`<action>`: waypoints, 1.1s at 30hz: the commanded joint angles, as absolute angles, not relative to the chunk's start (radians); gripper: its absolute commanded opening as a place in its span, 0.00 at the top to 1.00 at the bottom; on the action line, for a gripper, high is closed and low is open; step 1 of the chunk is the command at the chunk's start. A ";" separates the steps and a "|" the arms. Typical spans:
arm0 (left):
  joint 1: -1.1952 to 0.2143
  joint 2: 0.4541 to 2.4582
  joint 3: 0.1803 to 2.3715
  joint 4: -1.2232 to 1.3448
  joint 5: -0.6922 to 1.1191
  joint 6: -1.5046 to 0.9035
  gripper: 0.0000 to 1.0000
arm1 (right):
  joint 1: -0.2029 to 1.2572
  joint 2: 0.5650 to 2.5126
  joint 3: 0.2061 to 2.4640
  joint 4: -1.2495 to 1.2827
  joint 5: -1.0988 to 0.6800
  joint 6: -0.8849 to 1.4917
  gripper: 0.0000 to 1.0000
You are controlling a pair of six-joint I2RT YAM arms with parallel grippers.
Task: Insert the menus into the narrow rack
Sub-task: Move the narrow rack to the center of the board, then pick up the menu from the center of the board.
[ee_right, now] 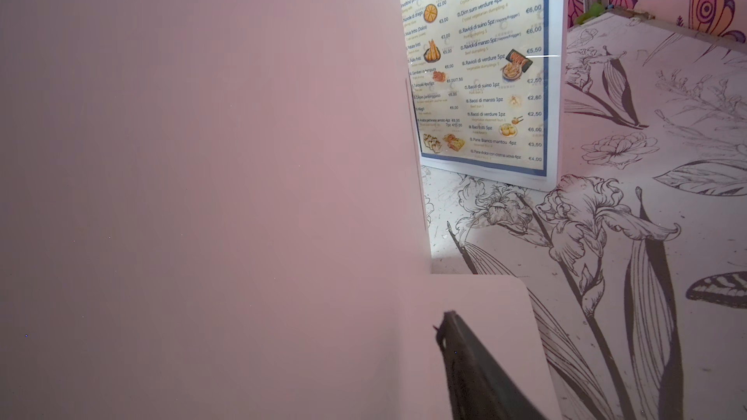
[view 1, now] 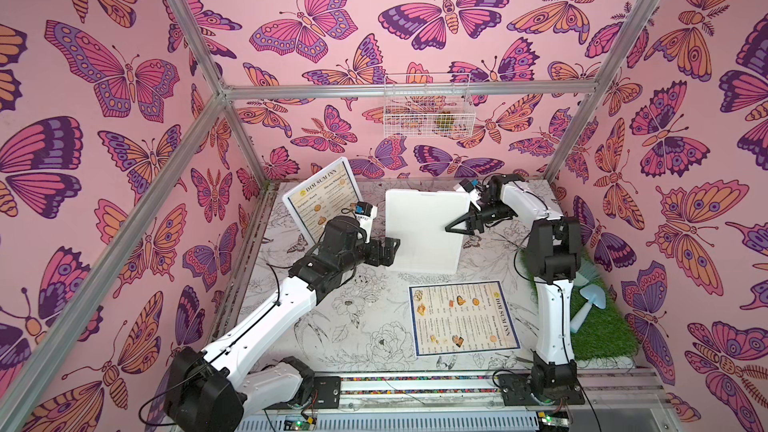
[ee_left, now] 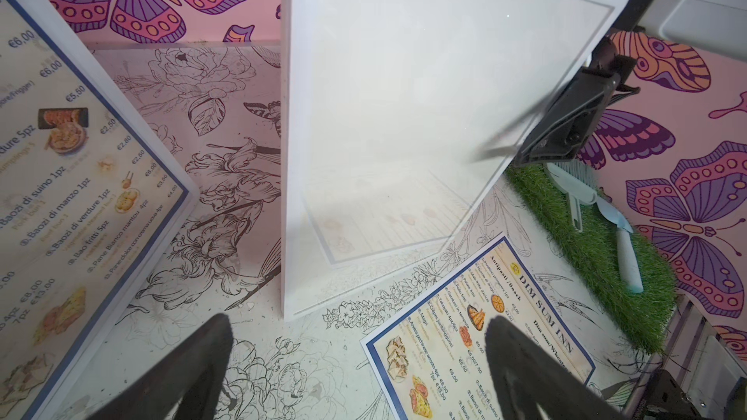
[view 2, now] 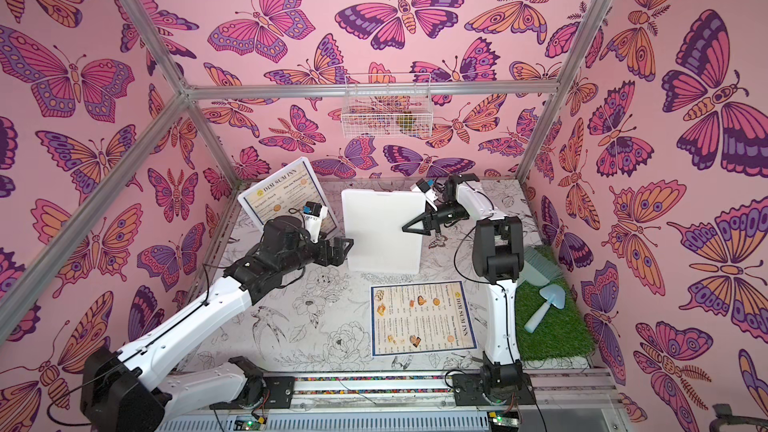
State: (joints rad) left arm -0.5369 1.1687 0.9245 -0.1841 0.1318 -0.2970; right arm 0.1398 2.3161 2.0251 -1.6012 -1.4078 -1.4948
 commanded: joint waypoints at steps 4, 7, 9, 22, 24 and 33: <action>-0.532 1.192 0.912 -0.176 0.117 -0.303 0.01 | 0.117 2.339 2.108 -1.772 -1.431 -1.449 0.01; -0.532 1.195 0.912 -0.172 0.118 -0.304 0.01 | 0.099 2.347 2.140 -1.758 -1.427 -1.411 0.01; -0.532 1.194 0.913 -0.173 0.114 -0.302 0.01 | 0.088 2.347 2.159 -1.720 -1.419 -1.352 0.01; -0.533 1.105 0.922 -0.249 0.010 -0.289 0.00 | 0.065 1.775 1.577 -0.316 -0.868 -0.258 0.01; -0.536 1.086 0.918 -0.259 0.008 -0.294 0.00 | 0.063 1.685 1.503 -0.242 -0.786 -0.200 0.01; -0.632 1.038 0.897 -0.376 -0.003 -0.350 0.00 | 0.068 1.357 1.237 -0.267 -0.385 0.200 0.01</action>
State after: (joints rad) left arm -0.5903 1.0595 0.9230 -0.2920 0.0181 -0.3168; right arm 0.0669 1.4048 1.3178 -0.2703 -0.6209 -0.0425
